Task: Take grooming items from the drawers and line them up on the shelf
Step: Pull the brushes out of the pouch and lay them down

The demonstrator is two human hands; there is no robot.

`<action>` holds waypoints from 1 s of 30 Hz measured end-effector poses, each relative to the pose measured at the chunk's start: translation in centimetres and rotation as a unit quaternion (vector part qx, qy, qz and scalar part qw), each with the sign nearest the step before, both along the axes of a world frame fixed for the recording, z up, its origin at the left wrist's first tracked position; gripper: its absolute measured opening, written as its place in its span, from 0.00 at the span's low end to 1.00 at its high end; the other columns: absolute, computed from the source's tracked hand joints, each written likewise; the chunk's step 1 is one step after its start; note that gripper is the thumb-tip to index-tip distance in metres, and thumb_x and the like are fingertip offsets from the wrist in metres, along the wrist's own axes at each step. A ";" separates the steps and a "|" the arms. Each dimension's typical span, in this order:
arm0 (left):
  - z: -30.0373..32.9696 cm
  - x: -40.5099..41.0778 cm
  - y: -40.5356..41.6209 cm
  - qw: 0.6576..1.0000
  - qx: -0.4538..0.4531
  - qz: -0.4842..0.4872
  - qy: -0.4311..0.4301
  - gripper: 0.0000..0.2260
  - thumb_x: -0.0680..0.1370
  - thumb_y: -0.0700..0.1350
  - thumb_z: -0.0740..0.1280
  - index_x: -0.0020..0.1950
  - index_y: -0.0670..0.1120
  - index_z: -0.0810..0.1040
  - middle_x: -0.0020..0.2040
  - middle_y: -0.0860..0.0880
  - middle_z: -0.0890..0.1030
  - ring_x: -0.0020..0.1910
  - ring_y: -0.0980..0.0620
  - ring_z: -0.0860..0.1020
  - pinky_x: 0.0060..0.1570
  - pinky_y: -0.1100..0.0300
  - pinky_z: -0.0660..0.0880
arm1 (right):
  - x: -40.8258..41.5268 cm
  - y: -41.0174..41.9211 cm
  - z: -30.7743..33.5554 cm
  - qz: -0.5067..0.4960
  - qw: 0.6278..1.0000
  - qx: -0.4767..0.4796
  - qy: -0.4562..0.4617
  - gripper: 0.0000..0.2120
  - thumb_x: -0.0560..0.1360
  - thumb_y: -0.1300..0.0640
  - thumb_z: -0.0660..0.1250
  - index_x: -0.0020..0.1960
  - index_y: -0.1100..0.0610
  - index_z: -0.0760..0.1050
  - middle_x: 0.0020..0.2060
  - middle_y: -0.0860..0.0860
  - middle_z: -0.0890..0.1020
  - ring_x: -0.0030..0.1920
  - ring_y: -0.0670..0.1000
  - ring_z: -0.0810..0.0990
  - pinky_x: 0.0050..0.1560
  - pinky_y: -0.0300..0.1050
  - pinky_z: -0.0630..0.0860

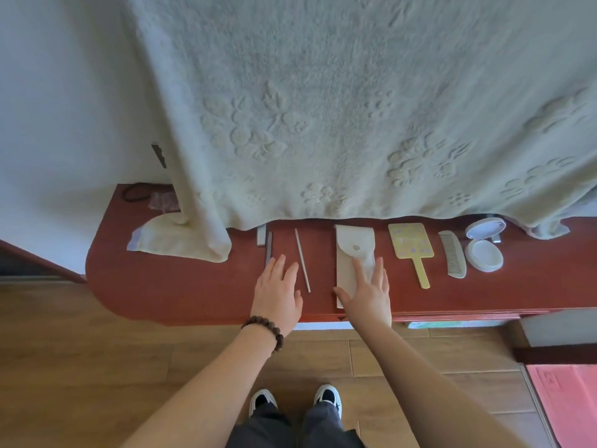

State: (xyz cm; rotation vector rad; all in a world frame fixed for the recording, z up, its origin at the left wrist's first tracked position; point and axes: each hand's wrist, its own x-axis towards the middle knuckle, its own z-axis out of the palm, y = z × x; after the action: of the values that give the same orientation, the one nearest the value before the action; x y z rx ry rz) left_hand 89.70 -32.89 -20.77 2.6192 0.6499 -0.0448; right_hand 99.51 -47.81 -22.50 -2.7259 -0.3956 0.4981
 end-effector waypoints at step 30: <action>7.1 4.9 -1.6 0.777 -0.608 0.122 -0.107 0.30 0.69 0.38 0.75 0.67 0.55 0.71 0.58 0.47 0.81 0.55 0.47 0.81 0.54 0.42 0.78 | 2.2 -5.5 10.1 -0.019 0.930 0.367 0.002 0.25 0.71 0.58 0.73 0.65 0.47 0.70 0.53 0.42 0.78 0.49 0.41 0.78 0.46 0.31 0.74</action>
State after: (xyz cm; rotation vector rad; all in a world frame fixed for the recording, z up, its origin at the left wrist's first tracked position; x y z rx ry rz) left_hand 94.58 -34.48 -13.65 1.2462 0.5724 -0.0592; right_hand 101.71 -53.27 -12.36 -1.9990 -0.4205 0.2665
